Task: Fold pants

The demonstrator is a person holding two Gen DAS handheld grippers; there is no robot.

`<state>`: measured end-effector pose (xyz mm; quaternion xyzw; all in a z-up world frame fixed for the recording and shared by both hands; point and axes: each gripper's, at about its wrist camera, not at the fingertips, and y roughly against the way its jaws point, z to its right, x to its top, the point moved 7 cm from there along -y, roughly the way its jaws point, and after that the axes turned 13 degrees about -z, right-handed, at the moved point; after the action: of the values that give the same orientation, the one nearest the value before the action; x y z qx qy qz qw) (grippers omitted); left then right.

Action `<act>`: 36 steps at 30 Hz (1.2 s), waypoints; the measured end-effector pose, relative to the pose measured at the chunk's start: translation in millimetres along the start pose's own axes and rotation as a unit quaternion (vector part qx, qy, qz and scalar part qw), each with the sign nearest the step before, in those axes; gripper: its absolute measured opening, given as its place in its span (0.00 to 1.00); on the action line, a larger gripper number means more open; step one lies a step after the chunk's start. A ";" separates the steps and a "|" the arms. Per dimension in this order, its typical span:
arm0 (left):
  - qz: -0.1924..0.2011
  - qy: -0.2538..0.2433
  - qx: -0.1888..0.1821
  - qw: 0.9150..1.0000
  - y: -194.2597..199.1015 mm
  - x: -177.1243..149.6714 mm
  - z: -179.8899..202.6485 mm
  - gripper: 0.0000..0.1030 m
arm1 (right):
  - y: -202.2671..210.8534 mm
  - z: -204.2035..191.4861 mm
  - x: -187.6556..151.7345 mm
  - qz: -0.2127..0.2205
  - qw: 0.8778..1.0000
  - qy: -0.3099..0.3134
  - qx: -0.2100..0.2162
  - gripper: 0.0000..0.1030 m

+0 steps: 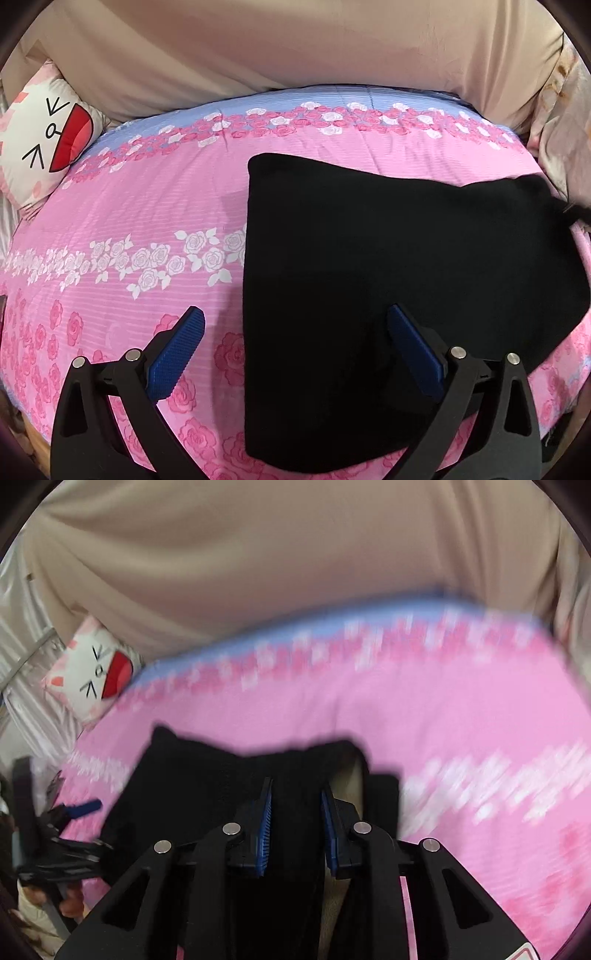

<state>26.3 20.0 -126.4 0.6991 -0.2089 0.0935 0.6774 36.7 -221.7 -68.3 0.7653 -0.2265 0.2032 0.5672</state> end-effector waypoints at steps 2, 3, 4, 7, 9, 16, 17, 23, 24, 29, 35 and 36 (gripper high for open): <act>0.003 0.001 -0.001 1.000 -4.9 1.8 2.1 0.96 | 5.3 9.3 2.6 0.008 1.000 -0.004 -0.015 0.22; 0.005 0.002 0.001 1.000 -9.6 3.3 4.0 0.96 | -16.1 24.8 -2.7 -0.020 0.999 -0.013 -0.036 0.24; 0.007 0.002 0.005 1.000 -13.2 4.4 5.3 0.96 | -36.4 36.1 -10.0 -0.051 0.997 -0.021 -0.046 0.27; 0.009 0.002 0.012 1.000 -10.9 6.0 5.7 0.96 | -39.5 49.1 -22.8 -0.047 0.996 -0.072 0.003 0.48; 0.010 -0.004 0.017 1.000 -6.0 6.3 5.5 0.95 | -15.7 54.9 -28.8 -0.029 0.994 -0.103 0.007 0.71; -0.003 -0.013 0.017 1.000 -1.8 -1.2 10.1 0.95 | -0.2 59.2 -74.2 -0.065 0.983 -0.162 0.064 0.79; -0.005 -0.011 0.012 1.000 -1.0 -3.4 10.4 0.95 | -1.6 57.8 -80.7 -0.067 0.981 -0.167 0.068 0.79; -0.031 -0.001 -0.031 0.999 1.6 -21.7 6.3 0.95 | -12.8 43.8 -107.9 -0.074 0.974 -0.185 0.108 0.80; -0.039 0.001 -0.044 0.998 1.6 -25.7 4.7 0.95 | -11.6 41.5 -109.8 -0.075 0.974 -0.184 0.111 0.80; -0.100 -0.004 -0.202 0.974 -5.8 -46.8 14.2 0.95 | -11.1 30.1 -116.1 -0.082 0.968 -0.182 0.149 0.83; -0.096 0.020 -0.243 0.965 -14.4 -35.9 11.6 0.95 | -19.5 29.2 -104.2 -0.081 0.968 -0.172 0.162 0.84; -0.095 0.019 -0.241 0.966 -15.8 -33.0 12.7 0.95 | -22.3 29.4 -100.4 -0.081 0.968 -0.169 0.166 0.85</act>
<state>1.4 12.9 -155.2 0.5299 -0.1449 -0.0114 0.8355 -30.7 -232.6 -150.7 0.8875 -0.2194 0.0593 0.4008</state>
